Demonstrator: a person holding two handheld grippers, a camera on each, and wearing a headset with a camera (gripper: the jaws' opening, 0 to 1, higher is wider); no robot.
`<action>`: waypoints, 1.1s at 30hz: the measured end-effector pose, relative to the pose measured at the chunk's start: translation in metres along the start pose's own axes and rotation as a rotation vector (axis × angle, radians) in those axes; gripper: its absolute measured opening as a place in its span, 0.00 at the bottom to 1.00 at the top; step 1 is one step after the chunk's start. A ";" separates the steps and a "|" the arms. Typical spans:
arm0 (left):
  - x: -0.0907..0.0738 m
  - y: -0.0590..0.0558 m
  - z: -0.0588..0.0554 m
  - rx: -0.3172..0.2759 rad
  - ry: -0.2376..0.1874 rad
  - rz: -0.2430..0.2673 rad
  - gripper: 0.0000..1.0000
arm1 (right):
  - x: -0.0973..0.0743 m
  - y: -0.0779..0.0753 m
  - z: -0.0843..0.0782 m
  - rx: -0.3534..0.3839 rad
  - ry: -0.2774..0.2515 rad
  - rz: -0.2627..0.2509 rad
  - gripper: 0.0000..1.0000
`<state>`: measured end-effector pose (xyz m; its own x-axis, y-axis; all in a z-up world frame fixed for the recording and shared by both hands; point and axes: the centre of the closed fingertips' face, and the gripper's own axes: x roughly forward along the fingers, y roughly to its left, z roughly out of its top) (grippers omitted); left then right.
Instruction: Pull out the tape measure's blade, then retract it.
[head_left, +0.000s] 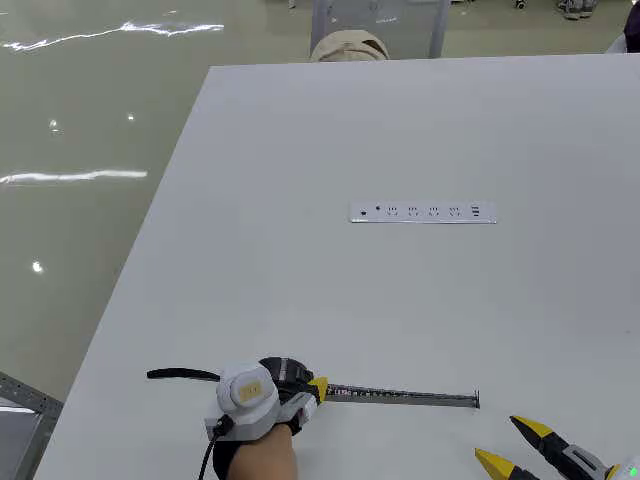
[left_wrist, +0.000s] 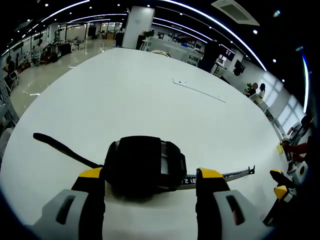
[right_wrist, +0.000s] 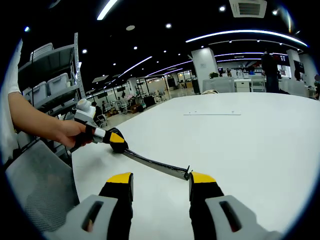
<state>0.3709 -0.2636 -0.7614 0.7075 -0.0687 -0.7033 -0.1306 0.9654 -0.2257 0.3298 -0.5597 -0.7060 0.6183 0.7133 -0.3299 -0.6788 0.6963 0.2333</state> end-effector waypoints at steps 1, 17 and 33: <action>0.000 0.000 0.000 -0.001 0.001 0.002 0.73 | 0.000 0.000 0.000 0.001 0.000 0.000 0.44; 0.003 0.003 -0.003 -0.024 0.019 0.032 0.70 | -0.002 -0.002 -0.005 0.017 -0.010 0.003 0.42; 0.005 0.005 -0.003 -0.039 0.026 0.061 0.69 | -0.005 -0.010 -0.011 0.032 -0.013 -0.008 0.41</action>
<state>0.3715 -0.2602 -0.7680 0.6791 -0.0169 -0.7338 -0.2001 0.9576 -0.2072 0.3293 -0.5709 -0.7167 0.6293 0.7084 -0.3197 -0.6606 0.7042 0.2600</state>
